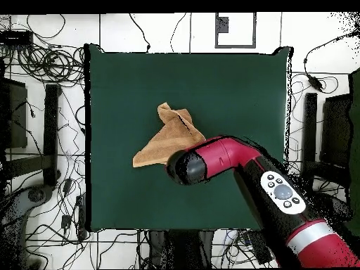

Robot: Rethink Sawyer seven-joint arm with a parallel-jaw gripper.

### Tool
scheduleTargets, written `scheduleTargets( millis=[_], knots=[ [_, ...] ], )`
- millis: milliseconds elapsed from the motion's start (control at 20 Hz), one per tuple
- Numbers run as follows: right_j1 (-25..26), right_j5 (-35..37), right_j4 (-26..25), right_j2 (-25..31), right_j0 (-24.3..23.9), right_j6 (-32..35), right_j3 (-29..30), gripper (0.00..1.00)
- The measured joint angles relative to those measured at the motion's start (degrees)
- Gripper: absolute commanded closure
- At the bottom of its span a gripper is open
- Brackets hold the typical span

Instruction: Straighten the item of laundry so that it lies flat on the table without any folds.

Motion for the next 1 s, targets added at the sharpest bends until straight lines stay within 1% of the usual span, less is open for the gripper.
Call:
scheduleTargets(
  millis=[600, 900, 1000],
  knots=[
    [-0.7, 0.0, -0.15, 0.26, -0.62, 0.0, -0.51, 0.0],
    [-0.51, 0.0, -2.5, 1.94, -1.89, -0.39, -1.65, 0.0],
    [-0.47, 0.02, -3.34, 2.65, -2.37, -1.72, -2.19, 0.0]
  ],
)
